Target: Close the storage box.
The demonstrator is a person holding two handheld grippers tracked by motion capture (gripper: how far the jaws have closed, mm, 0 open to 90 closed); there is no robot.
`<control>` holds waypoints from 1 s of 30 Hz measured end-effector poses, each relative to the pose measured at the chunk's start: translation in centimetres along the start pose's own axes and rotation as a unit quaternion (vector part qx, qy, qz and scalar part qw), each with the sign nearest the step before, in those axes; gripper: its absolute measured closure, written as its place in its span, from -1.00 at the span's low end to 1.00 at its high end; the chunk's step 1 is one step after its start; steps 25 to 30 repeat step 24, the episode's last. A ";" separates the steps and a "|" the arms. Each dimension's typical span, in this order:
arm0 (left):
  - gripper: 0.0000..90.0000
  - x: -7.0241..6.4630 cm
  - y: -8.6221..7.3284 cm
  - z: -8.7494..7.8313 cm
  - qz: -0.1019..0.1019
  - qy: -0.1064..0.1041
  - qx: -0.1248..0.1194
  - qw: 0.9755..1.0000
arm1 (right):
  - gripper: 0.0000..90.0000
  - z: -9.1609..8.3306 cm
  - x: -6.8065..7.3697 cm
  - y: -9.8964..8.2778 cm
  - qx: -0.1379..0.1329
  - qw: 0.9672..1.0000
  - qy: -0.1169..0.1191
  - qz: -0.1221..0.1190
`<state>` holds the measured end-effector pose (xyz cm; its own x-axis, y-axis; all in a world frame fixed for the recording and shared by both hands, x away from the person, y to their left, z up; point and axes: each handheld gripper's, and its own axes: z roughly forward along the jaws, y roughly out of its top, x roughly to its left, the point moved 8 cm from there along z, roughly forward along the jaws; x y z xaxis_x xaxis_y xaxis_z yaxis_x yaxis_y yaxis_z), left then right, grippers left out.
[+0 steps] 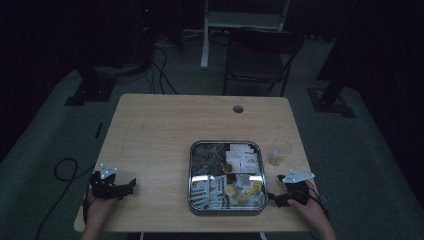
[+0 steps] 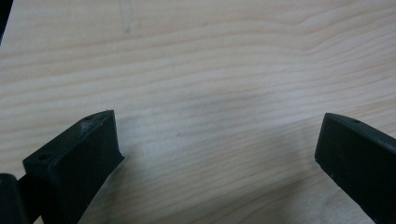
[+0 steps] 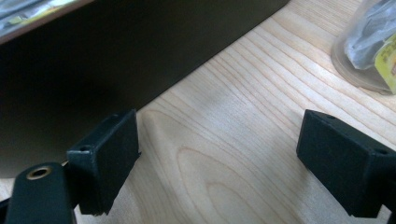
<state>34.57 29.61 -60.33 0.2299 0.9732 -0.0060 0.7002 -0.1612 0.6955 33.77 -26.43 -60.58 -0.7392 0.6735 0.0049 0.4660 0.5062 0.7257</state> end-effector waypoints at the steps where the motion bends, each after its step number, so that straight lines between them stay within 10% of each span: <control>1: -0.99 0.0 -0.1 0.0 0.001 0.001 0.003 1.000 | -0.73 0.0 0.0 0.0 0.000 1.000 0.000 0.000; 30: -0.98 0.0 -0.3 -0.1 -0.018 0.029 0.007 0.999 | -0.73 0.0 0.0 0.0 0.000 1.000 -0.001 0.000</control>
